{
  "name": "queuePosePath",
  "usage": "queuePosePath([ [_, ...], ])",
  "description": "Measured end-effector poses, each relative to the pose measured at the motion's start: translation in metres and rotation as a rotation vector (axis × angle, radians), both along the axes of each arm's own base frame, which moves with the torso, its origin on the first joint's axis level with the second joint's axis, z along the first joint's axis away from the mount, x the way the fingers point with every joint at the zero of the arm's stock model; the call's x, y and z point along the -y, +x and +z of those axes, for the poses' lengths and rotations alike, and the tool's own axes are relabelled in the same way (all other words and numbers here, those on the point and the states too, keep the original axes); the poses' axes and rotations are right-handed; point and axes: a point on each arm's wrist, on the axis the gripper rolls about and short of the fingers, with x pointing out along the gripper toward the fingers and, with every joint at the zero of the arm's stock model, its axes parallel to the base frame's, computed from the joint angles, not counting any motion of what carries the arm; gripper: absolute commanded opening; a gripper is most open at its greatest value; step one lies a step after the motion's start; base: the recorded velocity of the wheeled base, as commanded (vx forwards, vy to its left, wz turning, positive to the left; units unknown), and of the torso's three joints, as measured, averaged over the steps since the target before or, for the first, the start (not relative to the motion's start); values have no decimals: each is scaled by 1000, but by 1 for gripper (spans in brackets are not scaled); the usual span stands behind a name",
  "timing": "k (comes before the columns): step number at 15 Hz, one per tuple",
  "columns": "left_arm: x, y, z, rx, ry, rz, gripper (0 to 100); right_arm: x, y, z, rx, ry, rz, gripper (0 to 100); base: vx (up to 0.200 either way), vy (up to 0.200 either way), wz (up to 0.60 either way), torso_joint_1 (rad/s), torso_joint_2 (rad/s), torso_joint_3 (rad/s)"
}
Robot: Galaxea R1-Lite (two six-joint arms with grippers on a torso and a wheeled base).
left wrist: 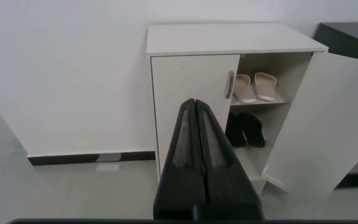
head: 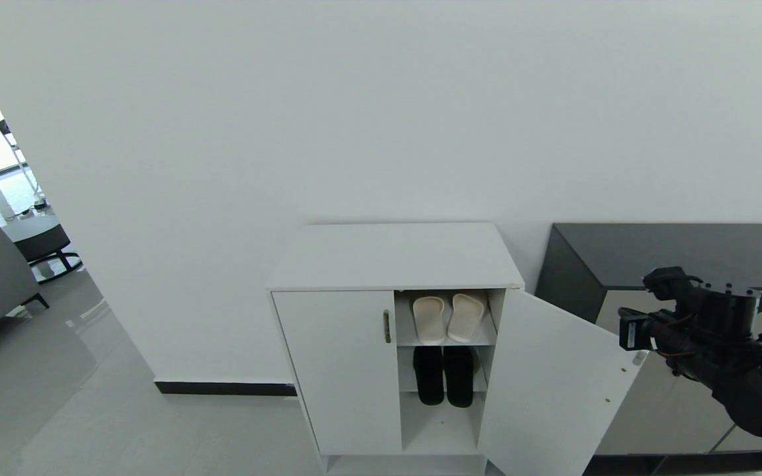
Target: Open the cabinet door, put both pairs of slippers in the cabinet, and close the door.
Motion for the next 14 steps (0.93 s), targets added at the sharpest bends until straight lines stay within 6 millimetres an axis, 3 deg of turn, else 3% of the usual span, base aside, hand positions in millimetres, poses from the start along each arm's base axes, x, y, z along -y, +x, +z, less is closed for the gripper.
queuePosePath([
  [8, 0, 0, 0, 0, -1, 0, 0, 29, 10, -24, -66, -57, -66, 0, 0, 0, 0, 0, 0, 0],
  [14, 0, 0, 0, 0, -1, 0, 0, 33, 17, -45, -109, -70, -75, 0, 0, 0, 0, 0, 0, 0],
])
